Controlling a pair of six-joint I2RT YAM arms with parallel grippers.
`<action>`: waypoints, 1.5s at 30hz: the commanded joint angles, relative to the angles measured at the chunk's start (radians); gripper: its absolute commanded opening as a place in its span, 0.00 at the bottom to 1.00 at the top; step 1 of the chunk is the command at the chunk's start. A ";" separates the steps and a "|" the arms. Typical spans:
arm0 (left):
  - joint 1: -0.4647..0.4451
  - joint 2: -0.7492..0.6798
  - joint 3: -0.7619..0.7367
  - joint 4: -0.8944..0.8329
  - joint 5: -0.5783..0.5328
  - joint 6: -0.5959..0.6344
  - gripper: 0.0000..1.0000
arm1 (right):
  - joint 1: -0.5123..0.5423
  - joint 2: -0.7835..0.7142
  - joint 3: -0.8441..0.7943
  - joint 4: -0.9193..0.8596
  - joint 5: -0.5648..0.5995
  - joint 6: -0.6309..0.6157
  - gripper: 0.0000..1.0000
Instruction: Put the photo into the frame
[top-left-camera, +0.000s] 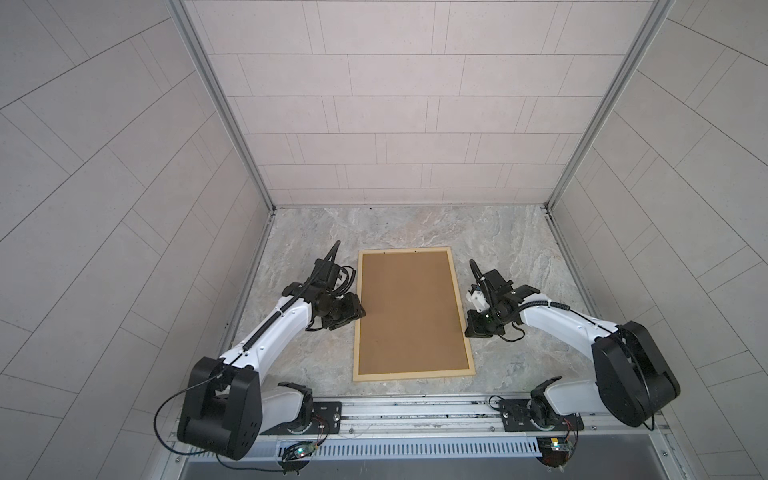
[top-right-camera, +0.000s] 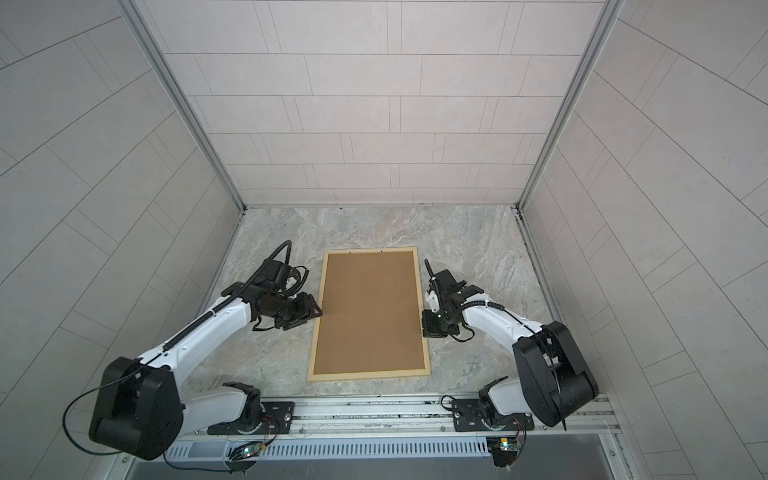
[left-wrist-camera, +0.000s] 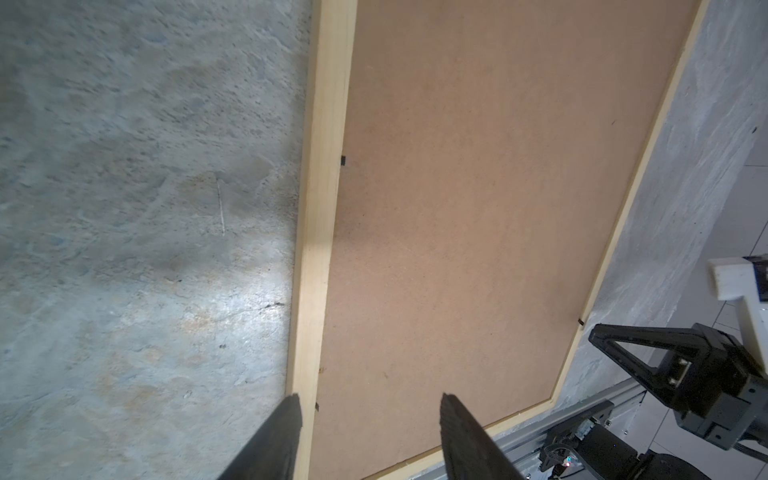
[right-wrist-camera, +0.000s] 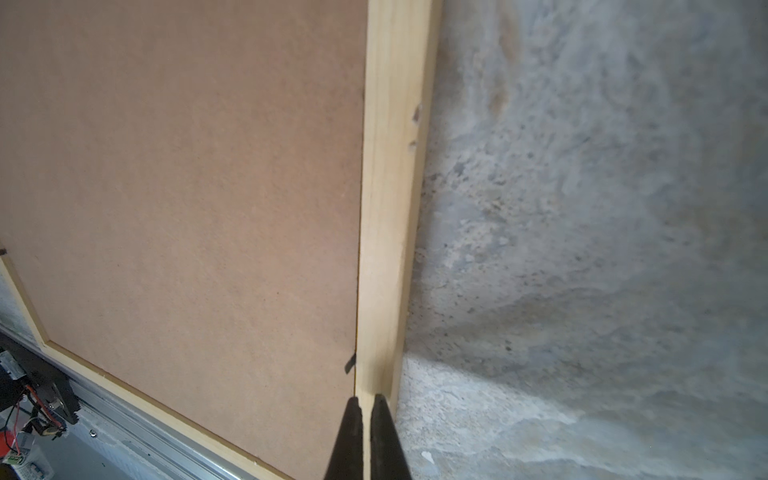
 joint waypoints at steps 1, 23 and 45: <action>-0.005 0.010 -0.007 0.022 0.016 -0.004 0.59 | 0.008 0.010 0.025 -0.022 0.037 0.000 0.00; -0.005 0.013 -0.019 0.036 0.036 0.012 0.60 | 0.050 0.137 0.073 -0.021 0.054 0.000 0.00; -0.005 0.018 0.001 -0.004 0.012 0.047 0.59 | 0.110 0.231 0.085 -0.049 0.106 0.002 0.00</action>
